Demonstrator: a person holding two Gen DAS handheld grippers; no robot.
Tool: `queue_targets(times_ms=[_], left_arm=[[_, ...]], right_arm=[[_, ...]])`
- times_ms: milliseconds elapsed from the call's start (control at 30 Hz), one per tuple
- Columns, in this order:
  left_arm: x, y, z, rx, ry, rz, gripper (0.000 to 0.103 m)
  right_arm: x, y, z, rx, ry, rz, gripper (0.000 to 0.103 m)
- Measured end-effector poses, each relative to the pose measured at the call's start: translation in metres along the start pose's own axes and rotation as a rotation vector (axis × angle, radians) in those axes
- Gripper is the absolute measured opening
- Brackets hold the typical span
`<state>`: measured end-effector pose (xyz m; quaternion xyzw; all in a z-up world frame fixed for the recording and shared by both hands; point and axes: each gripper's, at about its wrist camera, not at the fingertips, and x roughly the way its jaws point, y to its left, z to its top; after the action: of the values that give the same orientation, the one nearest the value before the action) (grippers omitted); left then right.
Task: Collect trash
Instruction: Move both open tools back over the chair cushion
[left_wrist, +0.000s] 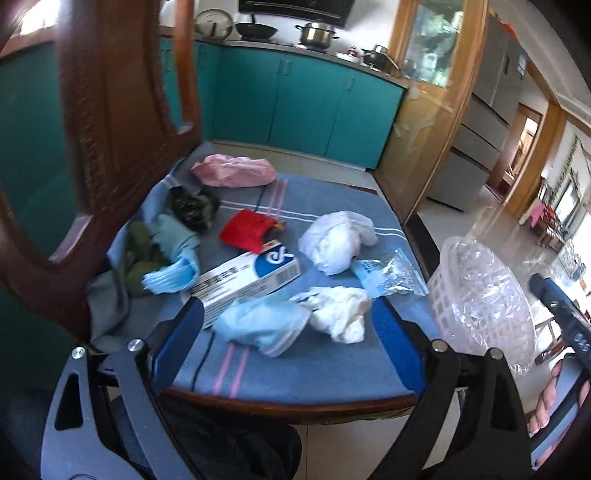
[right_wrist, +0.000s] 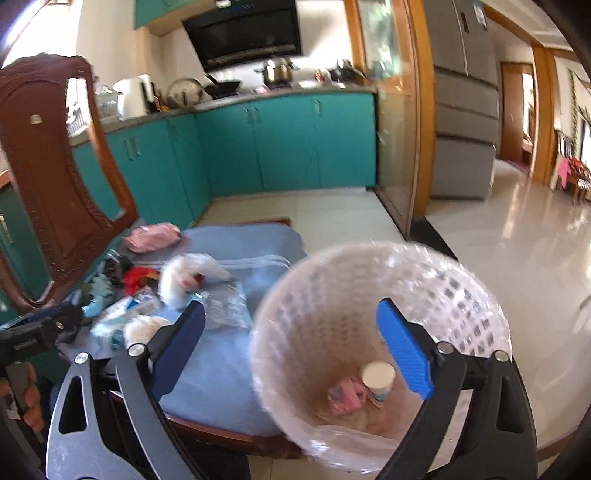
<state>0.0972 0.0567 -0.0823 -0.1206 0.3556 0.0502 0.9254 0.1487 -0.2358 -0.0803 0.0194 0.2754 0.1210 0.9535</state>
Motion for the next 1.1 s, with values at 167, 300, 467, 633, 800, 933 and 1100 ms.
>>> queue_targets(times_ms=[167,300,467,633,800,933,1100], left_arm=[[-0.016,0.006,-0.004,0.014,-0.031,0.003,0.096],[-0.022,0.007,-0.006,0.026,-0.05,0.001,0.097],[-0.025,0.012,-0.009,0.024,-0.051,0.004,0.097],[-0.025,0.023,-0.009,-0.003,-0.051,0.007,0.097],[-0.026,0.028,-0.012,0.015,-0.061,0.024,0.097],[-0.025,0.035,-0.013,0.012,-0.059,0.038,0.097],[-0.025,0.048,-0.011,-0.019,-0.064,0.062,0.097]], right_arm=[[-0.026,0.019,0.009,-0.008,-0.124,0.017,0.1],[-0.034,0.034,0.005,0.003,-0.164,0.03,0.1],[-0.028,0.058,0.002,-0.098,-0.09,0.03,0.1],[-0.027,0.072,0.002,-0.122,-0.068,0.044,0.1],[-0.018,0.083,0.0,-0.119,-0.036,0.073,0.1],[-0.009,0.093,-0.003,-0.134,-0.005,0.094,0.1],[0.009,0.11,-0.006,-0.142,0.043,0.154,0.09]])
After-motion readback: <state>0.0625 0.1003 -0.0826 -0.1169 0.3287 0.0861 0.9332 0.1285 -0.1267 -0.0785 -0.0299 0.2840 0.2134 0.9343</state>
